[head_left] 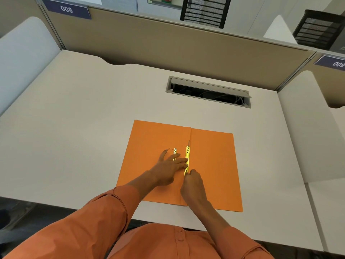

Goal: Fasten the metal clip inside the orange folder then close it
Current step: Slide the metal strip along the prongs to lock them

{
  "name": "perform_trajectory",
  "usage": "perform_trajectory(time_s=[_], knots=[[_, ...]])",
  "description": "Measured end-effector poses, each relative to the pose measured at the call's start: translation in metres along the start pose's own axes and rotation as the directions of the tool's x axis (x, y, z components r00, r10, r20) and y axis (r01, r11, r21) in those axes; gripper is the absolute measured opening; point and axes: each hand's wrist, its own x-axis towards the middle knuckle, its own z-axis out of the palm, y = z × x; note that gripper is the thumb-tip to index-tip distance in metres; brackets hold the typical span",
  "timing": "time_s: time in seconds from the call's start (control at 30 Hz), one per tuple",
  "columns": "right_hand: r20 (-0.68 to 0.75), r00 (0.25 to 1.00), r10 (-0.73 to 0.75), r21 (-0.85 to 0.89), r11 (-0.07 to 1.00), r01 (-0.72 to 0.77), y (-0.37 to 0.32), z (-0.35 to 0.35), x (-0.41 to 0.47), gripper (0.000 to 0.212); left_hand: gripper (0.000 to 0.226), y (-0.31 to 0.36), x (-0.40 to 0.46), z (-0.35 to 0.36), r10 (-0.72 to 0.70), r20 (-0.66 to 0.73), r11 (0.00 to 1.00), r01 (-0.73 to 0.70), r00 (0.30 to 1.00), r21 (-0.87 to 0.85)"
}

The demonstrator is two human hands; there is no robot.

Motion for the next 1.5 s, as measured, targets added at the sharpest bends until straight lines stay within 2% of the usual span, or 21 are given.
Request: perform_trajectory(time_s=[0.3,0.63,0.83,1.27,1.5], knots=[[-0.003,1.0,-0.027,-0.097,0.995,0.027,-0.006,0.002,0.003,0.04,0.075,0.002,-0.002,-0.004,0.005,-0.003,1.0,-0.005,1.0,0.023],[-0.029,0.995,0.096,0.051,0.994,-0.095,-0.011,-0.003,0.007,0.025,0.075,0.004,-0.003,-0.006,0.0,0.001,1.0,0.0,1.0,0.015],[-0.075,0.986,0.151,0.114,0.983,-0.142,-0.011,0.002,0.003,0.029,0.074,0.005,-0.004,-0.007,-0.004,0.008,0.999,0.004,1.0,0.033],[-0.098,0.994,0.054,0.126,0.991,-0.042,-0.004,0.007,-0.012,0.032,0.075,0.008,-0.005,-0.01,-0.017,0.049,0.999,0.015,0.999,0.04],[-0.186,0.98,0.064,0.17,0.985,-0.032,0.011,0.011,-0.015,0.025,0.076,0.008,-0.004,-0.01,-0.016,0.079,1.0,0.015,0.997,0.018]])
